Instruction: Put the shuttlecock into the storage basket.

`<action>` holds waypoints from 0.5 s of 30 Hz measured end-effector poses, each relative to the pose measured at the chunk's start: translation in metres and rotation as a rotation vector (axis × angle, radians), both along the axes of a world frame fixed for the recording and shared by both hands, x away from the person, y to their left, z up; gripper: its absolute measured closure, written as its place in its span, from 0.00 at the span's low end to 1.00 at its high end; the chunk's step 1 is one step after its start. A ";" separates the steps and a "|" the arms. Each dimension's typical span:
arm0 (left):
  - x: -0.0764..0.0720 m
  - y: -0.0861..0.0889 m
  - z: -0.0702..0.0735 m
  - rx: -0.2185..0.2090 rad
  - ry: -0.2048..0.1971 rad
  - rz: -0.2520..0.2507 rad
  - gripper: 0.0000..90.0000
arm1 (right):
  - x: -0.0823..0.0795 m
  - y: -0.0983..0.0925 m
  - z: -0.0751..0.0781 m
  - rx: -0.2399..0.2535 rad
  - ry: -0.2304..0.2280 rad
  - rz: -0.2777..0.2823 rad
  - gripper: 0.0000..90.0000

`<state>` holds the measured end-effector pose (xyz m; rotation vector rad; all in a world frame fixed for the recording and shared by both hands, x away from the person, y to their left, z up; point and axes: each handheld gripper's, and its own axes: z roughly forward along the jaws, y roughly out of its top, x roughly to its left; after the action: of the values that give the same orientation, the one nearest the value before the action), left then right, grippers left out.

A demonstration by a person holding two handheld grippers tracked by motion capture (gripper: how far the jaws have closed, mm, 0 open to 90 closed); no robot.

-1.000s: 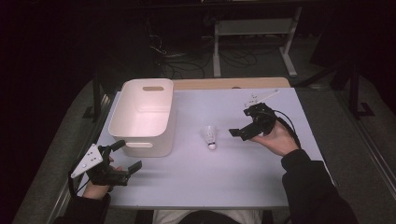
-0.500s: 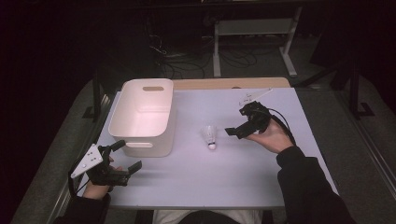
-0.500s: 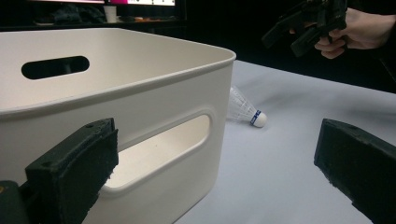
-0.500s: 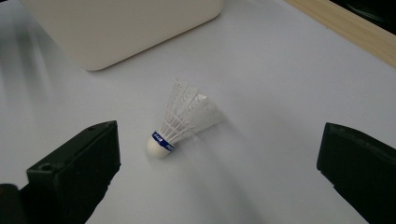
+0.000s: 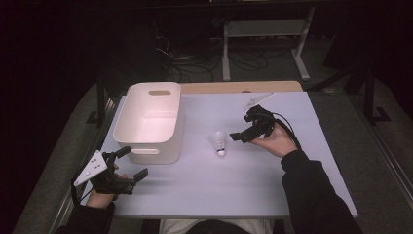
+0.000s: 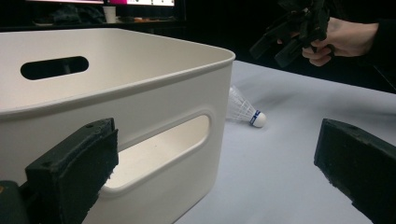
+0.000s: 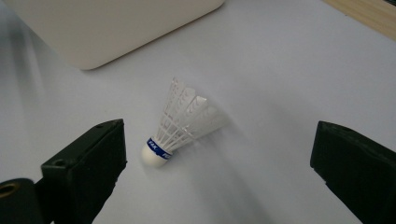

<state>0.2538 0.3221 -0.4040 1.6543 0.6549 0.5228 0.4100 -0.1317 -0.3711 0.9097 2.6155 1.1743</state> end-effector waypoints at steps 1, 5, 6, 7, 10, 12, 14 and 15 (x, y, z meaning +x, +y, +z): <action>0.000 0.000 0.000 0.000 0.000 0.000 0.00 | 0.000 0.000 0.000 0.000 0.000 0.000 0.04; 0.000 0.000 0.000 0.000 -0.001 -0.001 0.00 | 0.004 0.005 -0.001 0.007 0.006 0.007 0.09; 0.000 0.000 0.000 0.001 -0.001 -0.002 0.00 | 0.005 0.006 -0.001 0.006 0.006 0.009 0.12; 0.000 0.000 0.000 0.001 -0.002 -0.002 0.00 | 0.006 0.006 0.000 0.010 0.009 0.014 0.15; 0.000 0.000 0.000 0.001 -0.001 -0.002 0.00 | 0.009 0.006 0.000 0.024 0.014 0.012 0.18; 0.000 0.000 0.000 -0.001 -0.001 -0.002 0.00 | 0.011 0.006 -0.001 0.033 0.022 0.014 0.20; 0.000 0.000 0.000 0.000 -0.001 -0.003 0.00 | 0.013 0.006 -0.003 0.032 0.031 0.011 0.21; 0.000 0.000 0.000 -0.001 -0.001 -0.003 0.00 | 0.014 0.006 -0.004 0.035 0.034 0.012 0.23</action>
<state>0.2538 0.3221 -0.4040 1.6541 0.6516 0.5213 0.4240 -0.1254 -0.3749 0.9298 2.6389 1.2217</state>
